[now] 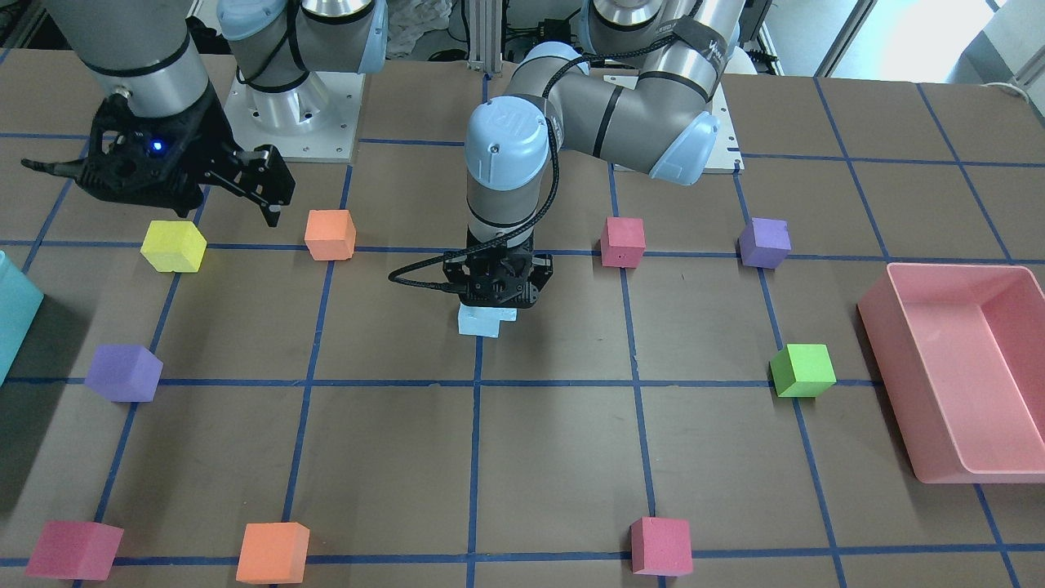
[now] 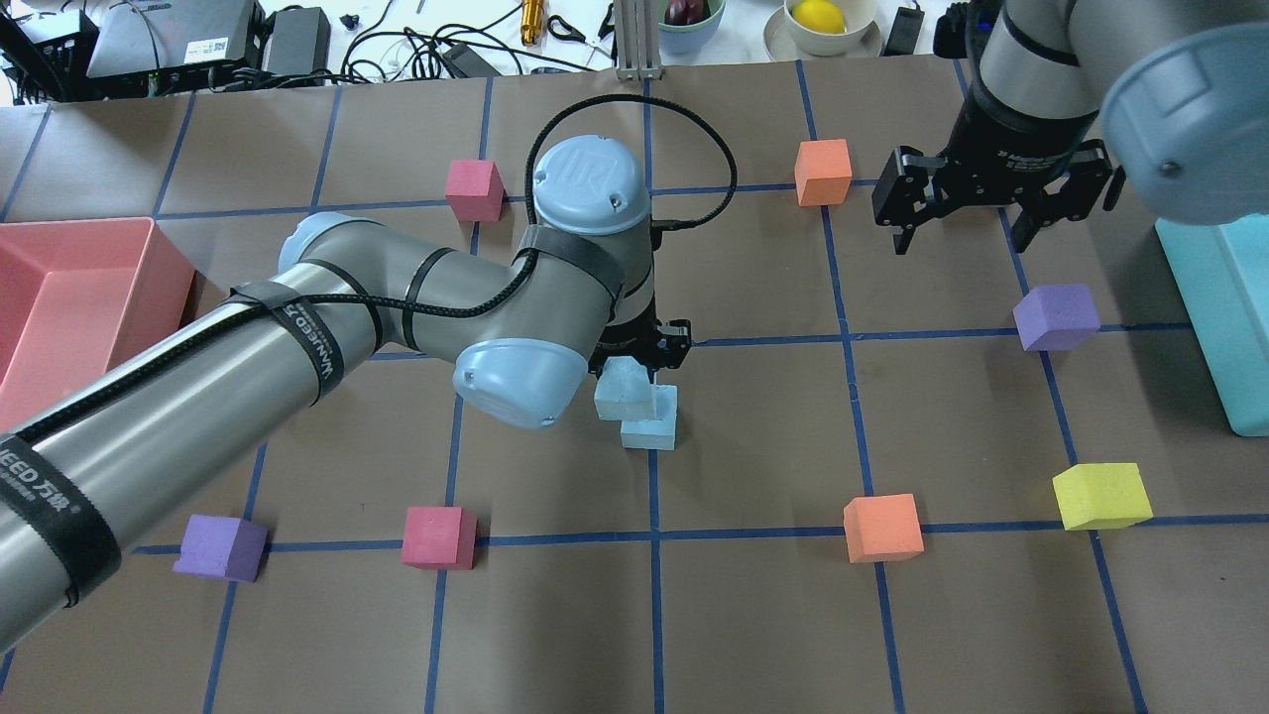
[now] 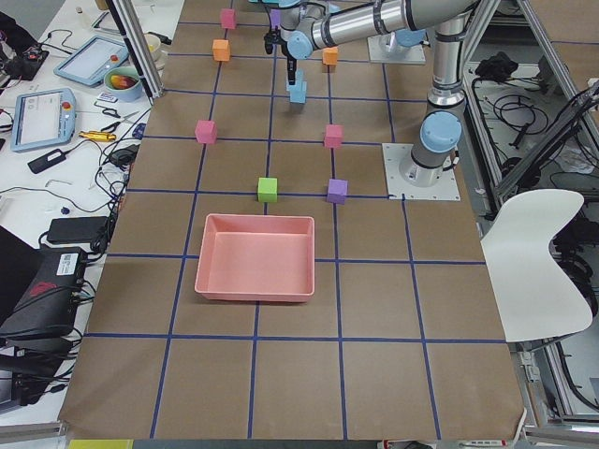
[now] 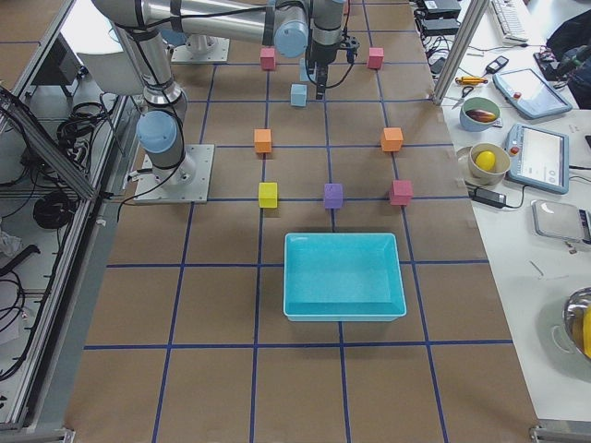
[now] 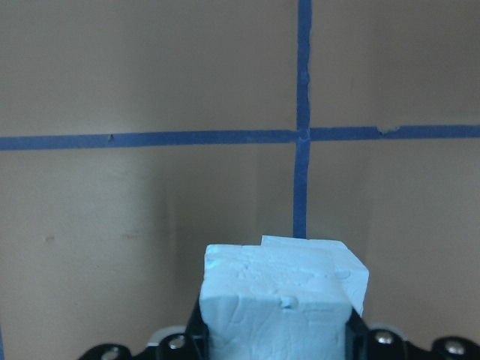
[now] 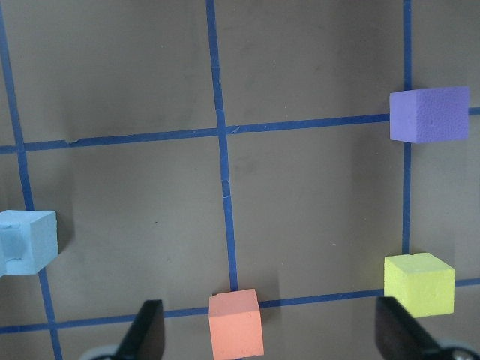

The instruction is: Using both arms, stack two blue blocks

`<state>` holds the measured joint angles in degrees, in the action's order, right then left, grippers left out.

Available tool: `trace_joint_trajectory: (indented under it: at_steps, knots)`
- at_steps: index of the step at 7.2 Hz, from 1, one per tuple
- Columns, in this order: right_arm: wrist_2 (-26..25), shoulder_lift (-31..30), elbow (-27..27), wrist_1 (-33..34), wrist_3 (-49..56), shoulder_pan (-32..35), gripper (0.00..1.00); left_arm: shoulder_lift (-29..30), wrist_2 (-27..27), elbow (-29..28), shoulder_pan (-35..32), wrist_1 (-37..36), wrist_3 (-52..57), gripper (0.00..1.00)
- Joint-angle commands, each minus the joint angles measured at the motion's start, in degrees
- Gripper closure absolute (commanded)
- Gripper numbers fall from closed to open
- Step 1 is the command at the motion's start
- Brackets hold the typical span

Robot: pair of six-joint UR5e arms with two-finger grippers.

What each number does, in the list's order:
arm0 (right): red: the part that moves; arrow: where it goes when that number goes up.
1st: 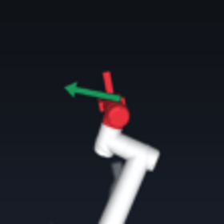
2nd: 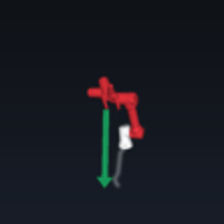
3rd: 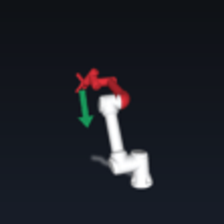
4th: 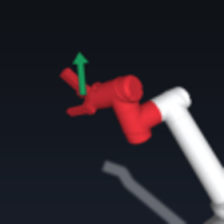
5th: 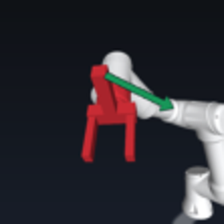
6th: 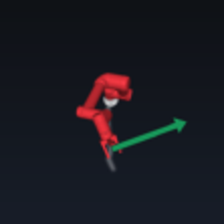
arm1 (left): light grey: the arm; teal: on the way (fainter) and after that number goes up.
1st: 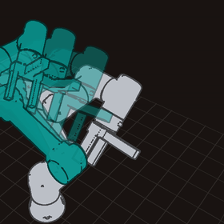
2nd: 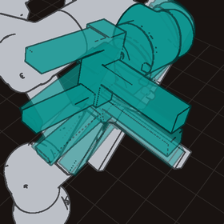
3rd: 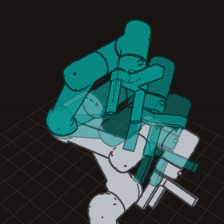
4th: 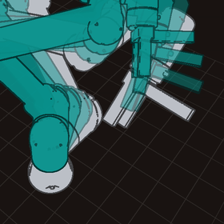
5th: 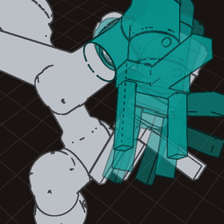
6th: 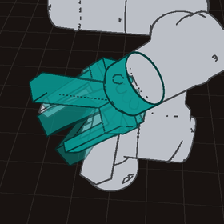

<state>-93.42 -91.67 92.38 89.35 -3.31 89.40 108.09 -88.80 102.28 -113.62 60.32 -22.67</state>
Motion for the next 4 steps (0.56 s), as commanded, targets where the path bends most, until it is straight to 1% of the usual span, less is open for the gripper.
trace_joint_trajectory:
  at_steps: [1,2,4]
  knots:
    - [0.3,-1.6,-1.1,-5.1,0.7,0.2,0.00,0.5,1.9,0.0,-0.4,-1.0,-0.2,1.00]
    - [4.1,-1.6,-1.7,-5.1,0.8,0.0,0.00,0.5,2.7,-0.1,-0.5,-1.1,-0.2,1.00]
    - [4.2,-1.6,-1.4,-5.2,1.2,0.0,0.00,1.0,2.9,0.2,-0.5,-1.2,-0.3,1.00]
